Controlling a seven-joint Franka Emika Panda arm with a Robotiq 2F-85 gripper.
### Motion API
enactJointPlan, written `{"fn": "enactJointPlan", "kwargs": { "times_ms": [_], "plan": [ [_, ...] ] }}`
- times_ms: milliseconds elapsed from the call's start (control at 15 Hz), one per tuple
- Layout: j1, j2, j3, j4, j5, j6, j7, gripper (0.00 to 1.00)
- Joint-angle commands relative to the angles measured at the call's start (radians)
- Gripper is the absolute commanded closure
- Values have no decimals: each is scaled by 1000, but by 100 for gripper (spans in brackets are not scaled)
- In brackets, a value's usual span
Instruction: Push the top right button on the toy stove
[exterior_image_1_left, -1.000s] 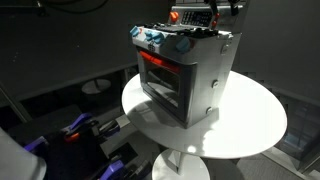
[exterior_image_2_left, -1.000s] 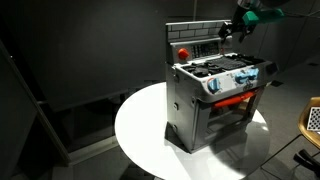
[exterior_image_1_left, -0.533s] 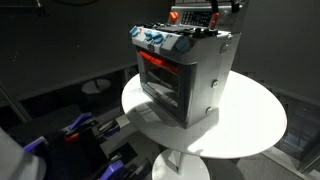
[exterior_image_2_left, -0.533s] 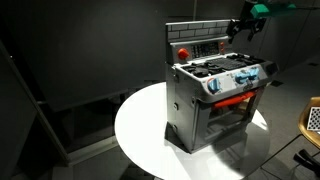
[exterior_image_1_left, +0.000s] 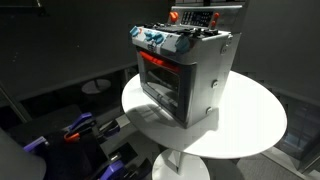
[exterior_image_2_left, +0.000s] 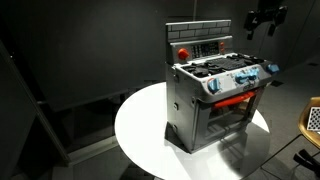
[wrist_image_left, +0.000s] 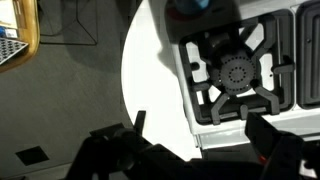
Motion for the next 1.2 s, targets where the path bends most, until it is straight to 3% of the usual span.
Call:
{"fn": "enactJointPlan", "kwargs": {
  "times_ms": [0,400,1133],
  "plan": [
    [-15,-22,0,43,48,-147,-102,0],
    [-20,-99,-1,10,64,-273,-252,0],
    [-20,-277,-6,-127,61,-295,-331,0]
  ]
}}
